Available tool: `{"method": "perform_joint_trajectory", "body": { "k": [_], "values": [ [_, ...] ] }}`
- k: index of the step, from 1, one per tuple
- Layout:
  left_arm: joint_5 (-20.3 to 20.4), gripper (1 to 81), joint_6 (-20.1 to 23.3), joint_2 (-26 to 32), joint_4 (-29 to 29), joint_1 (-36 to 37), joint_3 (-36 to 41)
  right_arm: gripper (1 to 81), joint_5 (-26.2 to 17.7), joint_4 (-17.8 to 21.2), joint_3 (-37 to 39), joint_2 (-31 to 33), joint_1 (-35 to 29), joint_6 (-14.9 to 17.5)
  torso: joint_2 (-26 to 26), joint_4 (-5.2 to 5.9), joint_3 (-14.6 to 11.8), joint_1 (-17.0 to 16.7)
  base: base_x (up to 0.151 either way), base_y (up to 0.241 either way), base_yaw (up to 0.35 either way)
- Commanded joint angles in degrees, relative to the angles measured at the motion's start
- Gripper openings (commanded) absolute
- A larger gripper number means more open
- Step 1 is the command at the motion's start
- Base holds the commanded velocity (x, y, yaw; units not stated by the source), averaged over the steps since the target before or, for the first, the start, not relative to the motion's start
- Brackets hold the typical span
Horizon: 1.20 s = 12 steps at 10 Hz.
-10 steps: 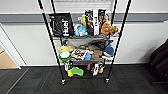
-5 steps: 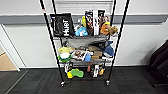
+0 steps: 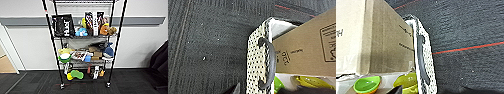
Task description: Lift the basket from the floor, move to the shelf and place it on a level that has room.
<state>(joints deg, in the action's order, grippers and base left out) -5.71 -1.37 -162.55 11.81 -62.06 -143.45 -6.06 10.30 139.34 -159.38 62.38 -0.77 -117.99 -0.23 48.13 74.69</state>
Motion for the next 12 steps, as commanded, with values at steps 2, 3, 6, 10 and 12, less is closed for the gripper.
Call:
{"method": "perform_joint_trajectory", "body": {
  "k": [2,3,6,10,12],
  "values": [
    [-3.5,81.1,-1.4,1.3,0.5,6.0,0.0,81.1,-2.6,2.4,-0.2,1.1,-6.2,-0.1,-0.3,0.00,0.0,0.2,0.000,0.000,0.000],
    [-3.5,81.1,-1.4,1.3,0.5,6.0,0.0,81.1,-2.6,3.0,-0.5,1.1,-6.5,-0.1,-0.9,0.00,2.1,0.6,0.000,0.000,0.000],
    [-3.4,81.1,-1.4,1.3,0.5,6.2,0.0,81.1,-2.6,4.2,-0.4,1.0,-7.4,-0.1,-0.7,0.00,7.4,0.3,0.000,0.000,0.000],
    [-2.6,81.1,-1.4,0.9,0.1,8.1,0.0,81.1,-2.6,6.8,-0.1,-0.3,-9.9,-0.1,-0.6,0.00,6.2,0.3,0.000,0.000,0.000],
    [-3.0,81.1,-1.4,0.0,0.5,10.2,0.0,81.1,-3.2,6.1,0.8,-1.8,-10.8,0.0,-0.6,0.00,6.1,0.3,0.000,0.000,0.000]
  ]
}}
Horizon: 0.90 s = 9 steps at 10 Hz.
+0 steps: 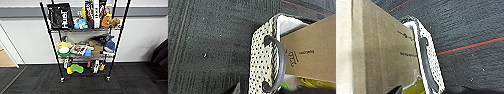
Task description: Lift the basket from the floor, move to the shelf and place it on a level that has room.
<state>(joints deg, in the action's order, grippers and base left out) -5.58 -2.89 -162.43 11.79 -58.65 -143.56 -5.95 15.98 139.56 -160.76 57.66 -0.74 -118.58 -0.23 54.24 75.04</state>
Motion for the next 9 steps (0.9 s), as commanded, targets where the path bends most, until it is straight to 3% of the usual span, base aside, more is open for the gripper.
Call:
{"method": "perform_joint_trajectory", "body": {
  "k": [1,7,8,9],
  "values": [
    [-3.2,81.1,0.0,-0.7,0.5,7.4,0.1,81.1,-5.1,0.2,1.5,-0.9,-6.5,0.0,0.0,0.00,0.0,0.0,0.000,0.000,0.000],
    [-3.5,81.1,-0.2,-0.7,-0.5,7.3,-0.4,81.1,-5.3,0.0,2.8,-1.2,-6.5,0.1,0.0,0.00,0.0,0.0,0.000,0.000,0.000],
    [-3.5,81.1,-0.2,-0.8,-0.5,7.3,-0.4,81.1,-5.3,0.0,2.9,-1.1,-6.5,0.1,-5.7,0.00,0.0,3.7,0.000,0.000,0.000],
    [-3.5,81.1,-0.2,-1.1,-0.6,7.4,-0.4,81.1,-5.3,0.1,2.9,-1.0,-6.5,0.1,-5.8,0.00,0.0,3.7,0.000,0.000,0.000]
  ]
}}
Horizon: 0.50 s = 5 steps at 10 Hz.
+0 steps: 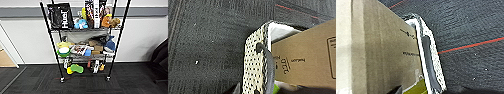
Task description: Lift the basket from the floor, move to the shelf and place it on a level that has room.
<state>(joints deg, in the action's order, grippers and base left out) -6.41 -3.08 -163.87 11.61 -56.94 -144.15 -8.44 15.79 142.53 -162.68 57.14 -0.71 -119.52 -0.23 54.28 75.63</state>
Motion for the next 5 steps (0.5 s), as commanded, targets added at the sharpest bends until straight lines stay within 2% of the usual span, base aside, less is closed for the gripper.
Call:
{"method": "perform_joint_trajectory", "body": {
  "k": [1,4,5],
  "values": [
    [-2.6,81.1,0.0,0.3,-0.4,5.7,0.2,81.1,-2.8,0.3,0.0,1.0,-6.0,0.0,-5.6,0.00,0.0,3.6,0.000,0.000,0.000],
    [-2.6,81.1,0.0,0.2,-0.3,5.8,0.2,81.1,-2.9,0.6,0.0,1.0,-6.4,0.0,-11.1,0.00,0.0,7.1,0.000,0.000,0.000],
    [-2.6,81.1,0.0,0.2,-0.3,5.9,0.1,81.1,-2.9,0.6,0.0,1.0,-6.5,0.0,-13.0,0.00,4.1,8.2,0.000,0.000,0.000]
  ]
}}
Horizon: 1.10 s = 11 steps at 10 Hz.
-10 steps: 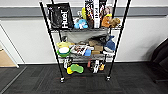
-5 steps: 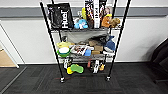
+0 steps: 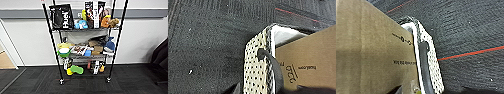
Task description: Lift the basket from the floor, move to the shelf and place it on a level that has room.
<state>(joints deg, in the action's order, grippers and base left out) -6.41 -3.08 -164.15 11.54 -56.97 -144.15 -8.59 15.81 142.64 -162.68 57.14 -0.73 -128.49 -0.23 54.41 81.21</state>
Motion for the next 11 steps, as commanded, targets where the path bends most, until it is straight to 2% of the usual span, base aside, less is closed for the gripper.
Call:
{"method": "perform_joint_trajectory", "body": {
  "k": [1,3,4,5,6,11],
  "values": [
    [-2.6,81.1,-0.1,0.4,-0.1,5.9,0.1,81.1,-2.7,0.8,-0.2,1.0,-6.8,0.0,-5.7,0.00,5.3,3.7,0.000,0.000,0.000],
    [-2.7,81.1,-0.1,0.2,-0.1,6.0,0.1,81.1,-2.7,1.2,-0.2,0.8,-7.0,0.0,-8.3,0.00,7.1,5.3,0.000,0.000,0.000],
    [-2.6,81.1,-0.1,0.2,0.0,6.1,0.1,81.1,-2.7,1.3,-0.4,0.8,-7.2,0.0,-9.9,0.00,3.3,6.3,0.000,0.000,0.000],
    [-2.6,81.1,-0.1,0.3,0.3,6.5,0.1,81.1,-2.7,1.4,-0.4,0.8,-7.5,-0.1,-11.6,0.00,4.8,7.4,0.000,0.000,0.000],
    [-2.6,81.1,-0.1,0.4,0.8,7.3,0.1,81.1,-2.6,2.4,-0.6,0.5,-8.1,-0.1,-7.3,0.00,5.5,4.6,0.000,0.000,0.000],
    [-1.6,81.1,0.0,-0.5,0.4,8.0,0.1,81.1,-0.8,3.6,-0.6,-1.7,-10.2,-0.1,-8.9,0.00,6.1,5.5,0.000,0.000,0.000]
  ]
}}
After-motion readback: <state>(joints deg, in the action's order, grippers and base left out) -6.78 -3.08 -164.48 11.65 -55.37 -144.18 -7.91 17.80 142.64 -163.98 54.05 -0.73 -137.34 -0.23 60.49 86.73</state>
